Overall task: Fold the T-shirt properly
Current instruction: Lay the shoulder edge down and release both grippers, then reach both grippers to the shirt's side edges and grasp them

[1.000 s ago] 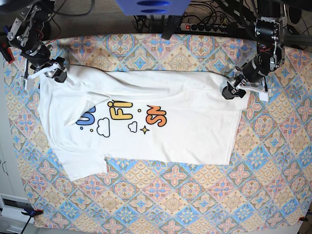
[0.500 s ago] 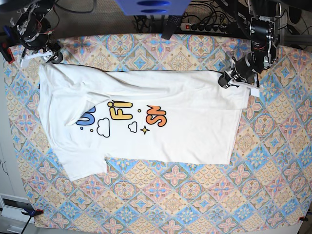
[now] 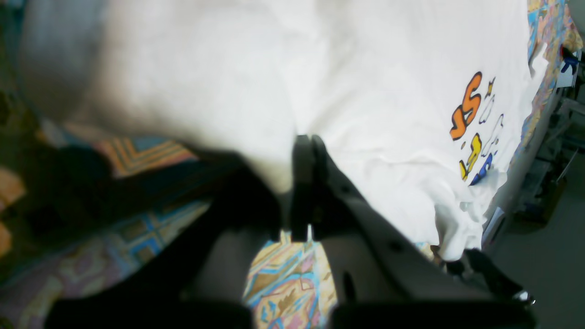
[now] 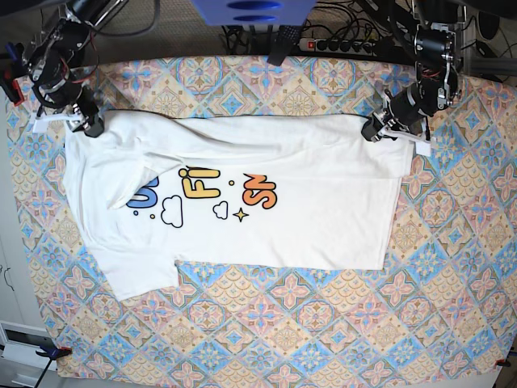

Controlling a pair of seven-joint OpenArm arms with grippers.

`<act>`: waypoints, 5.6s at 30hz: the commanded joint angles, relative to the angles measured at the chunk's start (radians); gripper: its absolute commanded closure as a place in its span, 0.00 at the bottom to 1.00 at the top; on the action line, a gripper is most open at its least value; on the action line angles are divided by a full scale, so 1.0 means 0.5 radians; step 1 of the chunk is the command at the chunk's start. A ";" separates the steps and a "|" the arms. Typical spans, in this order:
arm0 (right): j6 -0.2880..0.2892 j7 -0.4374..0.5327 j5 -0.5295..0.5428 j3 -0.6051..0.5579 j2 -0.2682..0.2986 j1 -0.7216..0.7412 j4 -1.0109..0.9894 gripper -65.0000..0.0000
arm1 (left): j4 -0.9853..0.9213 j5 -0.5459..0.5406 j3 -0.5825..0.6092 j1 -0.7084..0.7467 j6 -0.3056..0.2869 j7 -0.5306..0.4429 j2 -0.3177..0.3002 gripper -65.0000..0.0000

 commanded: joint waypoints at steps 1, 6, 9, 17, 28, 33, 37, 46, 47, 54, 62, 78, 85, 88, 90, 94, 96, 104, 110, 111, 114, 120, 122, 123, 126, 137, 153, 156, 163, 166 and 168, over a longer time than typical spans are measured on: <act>-0.018 -0.052 -0.040 -0.010 -0.008 0.026 -0.033 0.47 | 0.023 0.007 -0.007 0.007 0.003 0.009 -0.026 1.00; -0.018 0.000 -0.040 -0.010 0.005 0.054 -0.113 0.56 | 0.033 0.007 -0.007 0.047 0.003 0.009 -0.032 1.00; -0.018 0.000 -0.040 -0.010 0.008 0.041 -0.113 0.72 | 0.033 -0.002 -0.007 0.093 0.003 0.009 -0.075 1.00; -0.015 -0.009 -0.040 0.018 0.032 -0.149 0.062 0.93 | 0.036 -0.005 -0.010 0.185 0.003 0.009 -0.137 1.00; -0.015 -0.021 -0.037 0.070 0.032 -0.459 0.360 0.93 | 0.266 -0.002 -0.010 0.461 0.000 0.009 -0.183 1.00; -0.015 -0.021 -0.037 0.064 0.032 -0.486 0.372 0.92 | 0.290 -0.002 -0.013 0.531 0.003 0.009 -0.183 1.00; -0.015 -0.024 -0.037 0.064 0.032 -0.493 0.372 0.88 | 0.315 -0.002 -0.013 0.538 0.003 0.009 -0.183 0.98; -0.015 -0.107 -0.037 0.135 0.029 -0.585 0.627 0.53 | 0.714 -0.002 -0.114 0.716 0.009 0.009 -0.192 0.33; -0.015 -0.107 -0.037 0.159 0.029 -0.585 0.667 0.53 | 0.754 -0.002 -0.148 0.734 0.006 0.009 -0.192 0.27; -0.015 -0.171 -0.037 0.288 0.029 -0.582 0.805 0.53 | 0.886 -0.002 -0.433 0.746 0.003 0.009 -0.195 0.17; -0.021 -0.165 -0.043 0.291 0.029 -0.572 0.977 0.53 | 0.634 0.013 -0.470 0.255 0.003 0.168 -0.247 0.17; -0.021 -0.174 -0.046 0.282 0.035 -0.428 1.053 0.53 | -0.323 0.547 0.135 -0.911 0.000 0.162 -0.155 0.17; -0.021 -0.174 -0.046 0.221 0.051 -0.397 1.050 0.53 | -0.590 0.707 0.328 -1.129 0.000 0.002 -0.121 0.17; -0.021 -0.174 -0.046 0.171 0.072 -0.345 1.050 0.53 | -0.759 0.698 0.454 -1.218 0.000 -0.074 -0.118 0.17; -0.021 -0.174 -0.046 0.165 0.072 -0.324 1.050 0.53 | -0.851 0.698 0.518 -1.258 0.000 -0.133 -0.094 0.17; -0.021 -0.174 -0.046 0.156 0.072 -0.315 1.050 0.53 | -0.983 0.701 0.610 -1.291 0.000 -0.225 -0.078 0.17; -0.021 -0.174 -0.046 0.156 0.072 -0.315 1.050 0.53 | -1.020 0.701 0.641 -1.291 0.000 -0.240 -0.042 0.17; -0.021 -0.174 -0.046 0.156 0.084 -0.226 1.035 0.53 | -1.020 0.691 0.641 -1.282 -0.154 -0.154 0.023 0.70; -0.021 -0.174 -0.098 0.039 0.235 -0.091 1.016 0.53 | -0.940 0.688 0.638 -1.248 -0.169 -0.133 0.020 1.00; -0.021 -0.174 -0.147 0.021 0.253 -0.072 0.995 0.53 | -0.891 0.688 0.638 -1.227 -0.169 -0.133 0.017 1.00; -0.015 -0.174 -0.316 -0.040 0.265 0.017 0.888 0.53 | -0.735 0.685 0.635 -1.147 -0.169 -0.129 -0.045 1.00; -0.015 -0.156 -0.381 -0.424 0.526 0.308 0.507 0.52 | -0.486 0.685 0.632 -0.981 -0.166 -0.139 -0.143 1.00; -0.015 -0.113 -0.381 -0.550 0.612 0.394 0.344 0.52 | -0.416 0.685 0.586 -0.920 -0.166 -0.145 -0.177 1.00; -0.015 -0.076 -0.381 -0.605 0.649 0.425 0.280 0.52 | -0.379 0.685 0.549 -0.883 -0.166 -0.142 -0.183 1.00; -0.015 0.074 -0.381 -0.832 0.759 0.529 0.050 0.52 | -0.256 0.694 0.389 -0.767 -0.166 -0.129 -0.183 1.00; -0.015 0.620 -0.433 -1.636 0.919 0.947 -0.776 0.47 | -0.004 0.691 0.288 -0.558 -0.169 -0.136 -0.247 1.00; 0.265 1.050 -0.970 -1.728 0.910 1.149 -1.334 0.47 | 0.060 0.685 0.288 -0.527 -0.169 -0.133 -0.275 1.00; 0.268 1.068 -0.970 -1.734 0.910 1.149 -1.350 0.47 | 0.060 0.685 0.288 -0.527 -0.169 -0.133 -0.275 1.00; 0.271 1.068 -0.970 -1.740 0.885 1.149 -1.350 0.51 | 0.060 0.685 0.288 -0.527 -0.169 -0.133 -0.272 1.00; 0.271 1.068 -0.973 -1.740 0.824 1.149 -1.350 0.62 | 0.060 0.688 0.288 -0.527 -0.169 -0.133 -0.272 1.00; 0.271 1.071 -0.973 -1.740 0.793 1.149 -1.350 0.70 | 0.060 0.688 0.288 -0.527 -0.169 -0.133 -0.272 1.00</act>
